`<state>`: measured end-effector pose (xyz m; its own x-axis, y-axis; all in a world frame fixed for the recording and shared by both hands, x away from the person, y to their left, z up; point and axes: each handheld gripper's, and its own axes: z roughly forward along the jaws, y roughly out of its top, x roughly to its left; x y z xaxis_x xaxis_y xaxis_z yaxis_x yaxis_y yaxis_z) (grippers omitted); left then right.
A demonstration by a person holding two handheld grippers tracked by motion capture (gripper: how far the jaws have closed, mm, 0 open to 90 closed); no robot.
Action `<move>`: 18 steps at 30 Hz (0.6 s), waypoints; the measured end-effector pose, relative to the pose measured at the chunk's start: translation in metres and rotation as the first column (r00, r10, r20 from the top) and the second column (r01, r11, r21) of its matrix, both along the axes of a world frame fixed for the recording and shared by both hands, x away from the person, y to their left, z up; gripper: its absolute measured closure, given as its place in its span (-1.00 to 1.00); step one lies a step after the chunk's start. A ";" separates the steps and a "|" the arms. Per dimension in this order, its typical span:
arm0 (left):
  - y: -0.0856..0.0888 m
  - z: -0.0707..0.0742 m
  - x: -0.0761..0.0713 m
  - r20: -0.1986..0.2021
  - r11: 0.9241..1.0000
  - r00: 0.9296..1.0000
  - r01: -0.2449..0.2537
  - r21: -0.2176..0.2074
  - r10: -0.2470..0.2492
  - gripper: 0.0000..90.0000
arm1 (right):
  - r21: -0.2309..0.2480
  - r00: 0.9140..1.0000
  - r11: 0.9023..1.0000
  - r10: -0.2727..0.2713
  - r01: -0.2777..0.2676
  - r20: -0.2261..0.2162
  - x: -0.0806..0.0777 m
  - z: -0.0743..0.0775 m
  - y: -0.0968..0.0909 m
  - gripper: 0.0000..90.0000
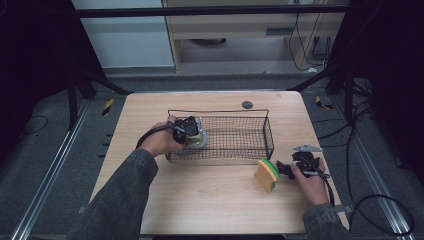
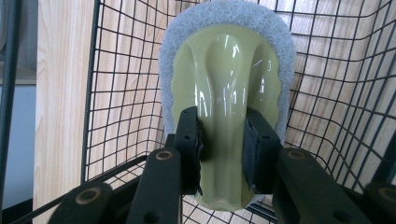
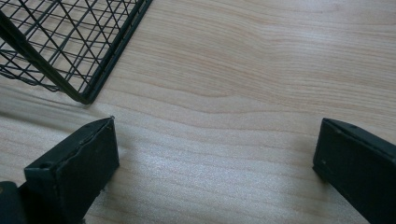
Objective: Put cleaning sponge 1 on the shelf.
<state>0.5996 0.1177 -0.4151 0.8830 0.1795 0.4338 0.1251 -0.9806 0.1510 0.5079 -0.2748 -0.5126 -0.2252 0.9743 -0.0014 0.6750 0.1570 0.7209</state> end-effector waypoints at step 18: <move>0.005 0.015 -0.006 0.034 0.999 0.999 -0.005 -0.036 0.006 0.52 | 0.000 1.000 1.000 0.000 0.000 0.000 0.000 0.000 0.000 -0.99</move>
<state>0.5941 0.1224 -0.4006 0.8668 0.2001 0.4568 0.1246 -0.9738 0.1900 0.5079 -0.2748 -0.5126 -0.2249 0.9744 -0.0011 0.6752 0.1566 0.7208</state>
